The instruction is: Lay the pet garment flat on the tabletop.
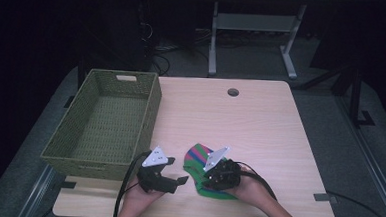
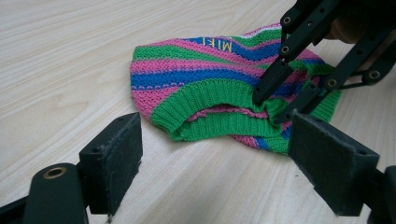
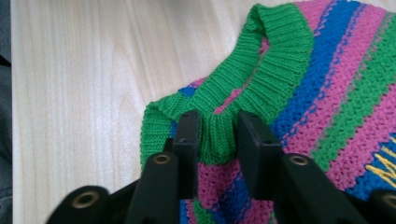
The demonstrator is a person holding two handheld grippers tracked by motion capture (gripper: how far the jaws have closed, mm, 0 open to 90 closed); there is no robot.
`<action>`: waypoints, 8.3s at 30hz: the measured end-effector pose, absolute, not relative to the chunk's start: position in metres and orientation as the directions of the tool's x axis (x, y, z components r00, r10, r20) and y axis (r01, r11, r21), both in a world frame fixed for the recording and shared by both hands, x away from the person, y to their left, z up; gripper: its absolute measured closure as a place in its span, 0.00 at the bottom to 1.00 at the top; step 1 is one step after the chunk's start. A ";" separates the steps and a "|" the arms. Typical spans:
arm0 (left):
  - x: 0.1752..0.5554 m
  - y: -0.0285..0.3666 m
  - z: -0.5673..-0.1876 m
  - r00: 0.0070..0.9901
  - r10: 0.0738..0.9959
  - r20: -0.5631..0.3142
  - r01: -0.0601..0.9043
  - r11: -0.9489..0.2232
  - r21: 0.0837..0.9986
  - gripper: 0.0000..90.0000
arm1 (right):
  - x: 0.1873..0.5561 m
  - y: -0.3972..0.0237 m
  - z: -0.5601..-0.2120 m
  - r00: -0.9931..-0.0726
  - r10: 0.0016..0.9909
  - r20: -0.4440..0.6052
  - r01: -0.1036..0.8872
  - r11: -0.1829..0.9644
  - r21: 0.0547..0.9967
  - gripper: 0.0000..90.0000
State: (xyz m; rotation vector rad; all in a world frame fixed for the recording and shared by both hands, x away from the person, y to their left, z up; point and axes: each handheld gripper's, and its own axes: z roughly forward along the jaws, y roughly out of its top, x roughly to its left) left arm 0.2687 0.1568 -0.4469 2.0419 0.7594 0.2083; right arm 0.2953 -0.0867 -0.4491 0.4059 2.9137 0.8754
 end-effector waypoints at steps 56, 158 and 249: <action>0.288 0.149 -0.436 0.823 0.545 -0.159 0.383 -0.325 0.865 0.34 | 0.324 -0.153 -0.337 -0.934 0.339 0.110 0.303 0.591 0.748 0.87; 0.381 0.093 -0.442 0.709 0.671 -0.217 0.507 -0.272 0.818 0.54 | 0.427 -0.214 -0.395 -0.701 0.697 0.151 0.596 0.456 0.662 0.49; 0.346 0.090 -0.437 0.816 0.563 -0.134 0.466 -0.503 0.728 0.50 | 0.383 -0.243 -0.432 -0.742 0.595 0.308 0.618 0.431 0.657 0.46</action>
